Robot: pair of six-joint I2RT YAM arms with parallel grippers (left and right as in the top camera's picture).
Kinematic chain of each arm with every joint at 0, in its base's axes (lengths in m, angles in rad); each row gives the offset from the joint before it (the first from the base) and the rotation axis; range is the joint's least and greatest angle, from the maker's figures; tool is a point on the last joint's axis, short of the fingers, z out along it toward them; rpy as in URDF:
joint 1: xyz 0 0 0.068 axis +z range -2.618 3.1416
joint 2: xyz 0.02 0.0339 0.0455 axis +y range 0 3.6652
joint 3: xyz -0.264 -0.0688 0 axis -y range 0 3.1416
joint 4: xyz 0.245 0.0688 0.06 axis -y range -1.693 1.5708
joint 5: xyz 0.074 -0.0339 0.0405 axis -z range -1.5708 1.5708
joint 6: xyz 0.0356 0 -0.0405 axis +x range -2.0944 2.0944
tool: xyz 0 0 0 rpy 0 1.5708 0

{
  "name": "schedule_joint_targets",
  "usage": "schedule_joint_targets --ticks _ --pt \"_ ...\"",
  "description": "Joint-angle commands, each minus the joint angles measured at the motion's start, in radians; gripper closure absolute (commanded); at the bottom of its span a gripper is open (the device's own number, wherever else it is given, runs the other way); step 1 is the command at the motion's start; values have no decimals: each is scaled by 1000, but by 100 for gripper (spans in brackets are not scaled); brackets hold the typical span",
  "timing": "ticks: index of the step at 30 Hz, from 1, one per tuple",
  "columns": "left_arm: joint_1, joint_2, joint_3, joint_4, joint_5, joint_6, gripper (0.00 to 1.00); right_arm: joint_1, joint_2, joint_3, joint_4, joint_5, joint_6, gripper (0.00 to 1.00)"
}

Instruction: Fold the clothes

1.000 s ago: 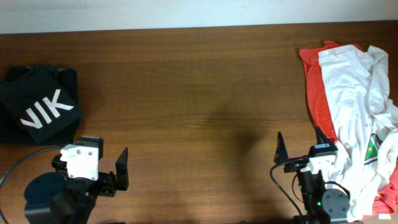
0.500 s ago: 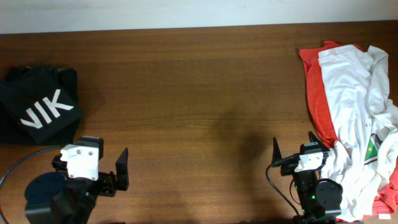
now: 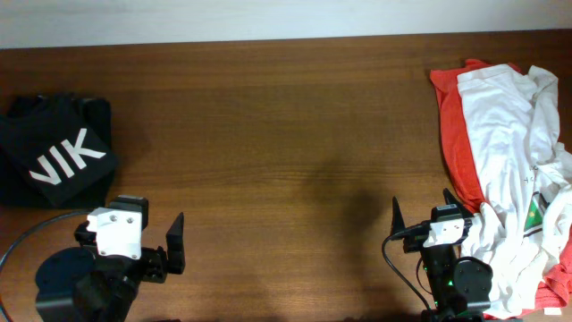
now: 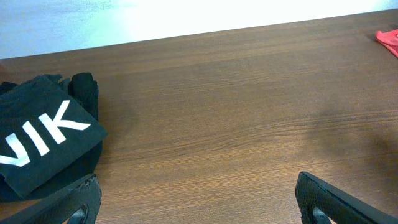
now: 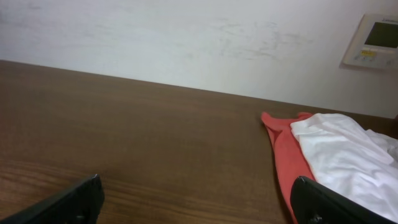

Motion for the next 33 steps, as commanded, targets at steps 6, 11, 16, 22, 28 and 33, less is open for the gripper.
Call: schedule_joint_targets --ticks 6,11,16,22,28,33 --pt "2 -4 -2 0 0 -5 1 6 -11 -5 -6 2 -7 1" --pt "2 -5 -2 0 0 -5 1 6 -11 -5 -6 2 -7 1" --pt "2 -32 -48 2 -13 -5 1 6 -11 -5 -6 2 -7 1" --pt "2 -149 -287 131 10 -11 1 6 -11 -5 -6 2 -7 1" --pt "-2 -274 -565 404 35 -116 1 6 -11 -5 -6 2 -7 1" --pt "-40 -371 -728 584 18 -114 1 6 -11 -5 -6 2 -7 1"
